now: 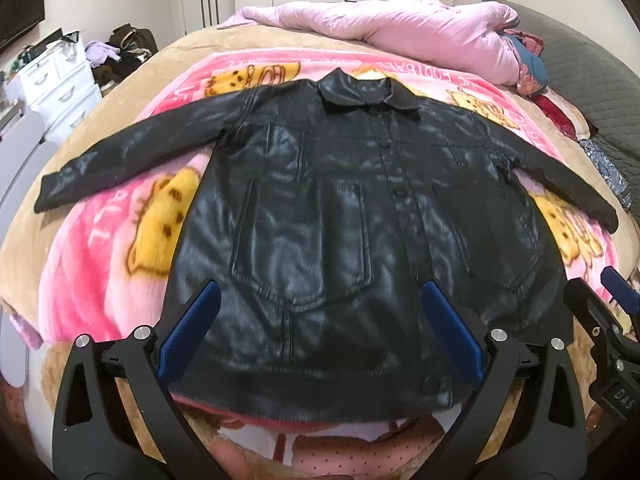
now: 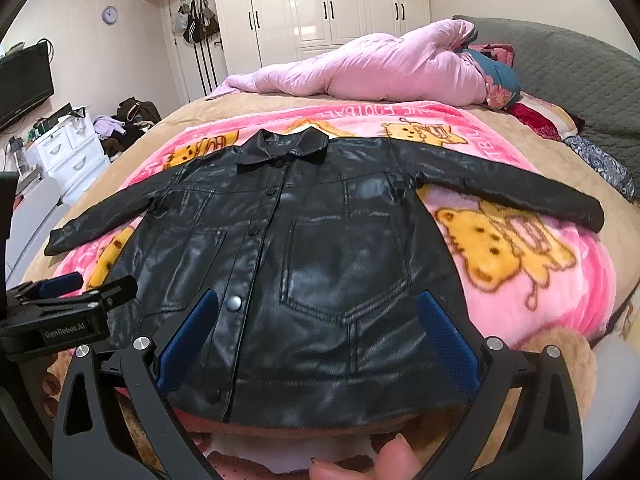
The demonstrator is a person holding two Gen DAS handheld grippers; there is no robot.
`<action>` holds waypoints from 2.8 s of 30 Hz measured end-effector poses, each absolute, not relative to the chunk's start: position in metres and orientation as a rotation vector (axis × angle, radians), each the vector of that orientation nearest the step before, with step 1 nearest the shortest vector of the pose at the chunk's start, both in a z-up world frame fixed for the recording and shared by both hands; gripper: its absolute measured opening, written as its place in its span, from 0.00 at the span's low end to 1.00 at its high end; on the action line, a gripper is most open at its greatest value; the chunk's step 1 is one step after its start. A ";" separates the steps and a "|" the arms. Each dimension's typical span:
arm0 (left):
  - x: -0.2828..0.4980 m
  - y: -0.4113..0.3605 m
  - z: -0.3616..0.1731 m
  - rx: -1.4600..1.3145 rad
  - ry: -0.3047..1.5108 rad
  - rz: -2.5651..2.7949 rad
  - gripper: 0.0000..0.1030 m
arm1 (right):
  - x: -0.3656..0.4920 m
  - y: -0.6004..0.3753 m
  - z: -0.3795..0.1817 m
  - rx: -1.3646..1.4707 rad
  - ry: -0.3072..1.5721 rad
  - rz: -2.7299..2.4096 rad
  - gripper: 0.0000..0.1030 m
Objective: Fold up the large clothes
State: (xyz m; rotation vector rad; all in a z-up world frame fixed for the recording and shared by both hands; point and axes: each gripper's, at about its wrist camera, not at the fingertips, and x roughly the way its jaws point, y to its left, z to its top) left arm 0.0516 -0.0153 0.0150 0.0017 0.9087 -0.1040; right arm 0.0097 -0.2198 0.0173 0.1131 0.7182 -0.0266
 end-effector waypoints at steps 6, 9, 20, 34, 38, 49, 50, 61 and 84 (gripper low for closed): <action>0.076 -0.020 0.028 -0.003 0.885 -0.091 0.91 | 0.033 -0.232 0.030 0.129 0.710 -0.030 0.96; 0.090 -0.026 0.030 -0.003 0.893 -0.099 0.91 | 0.047 -0.241 0.036 0.149 0.702 -0.042 0.96; 0.132 -0.052 0.024 0.003 0.927 -0.138 0.91 | 0.095 -0.279 0.047 0.188 0.678 -0.122 0.96; 0.186 -0.084 0.031 -0.006 0.937 -0.191 0.91 | 0.162 -0.318 0.069 0.257 0.651 -0.229 0.96; 0.202 -0.092 0.032 -0.048 0.953 -0.225 0.91 | 0.181 -0.340 0.078 0.314 0.635 -0.273 0.96; 0.240 -0.131 0.024 -0.033 0.971 -0.244 0.91 | 0.201 -0.417 0.065 0.431 0.576 -0.457 0.96; 0.243 -0.134 0.022 -0.035 0.976 -0.249 0.91 | 0.201 -0.424 0.061 0.439 0.577 -0.475 0.96; 0.280 -0.208 -0.008 0.019 1.032 -0.316 0.91 | 0.188 -0.493 0.013 0.595 0.619 -0.618 0.96; 0.314 -0.318 -0.061 0.119 1.059 -0.493 0.25 | 0.139 -0.606 -0.047 1.019 0.570 -0.806 0.96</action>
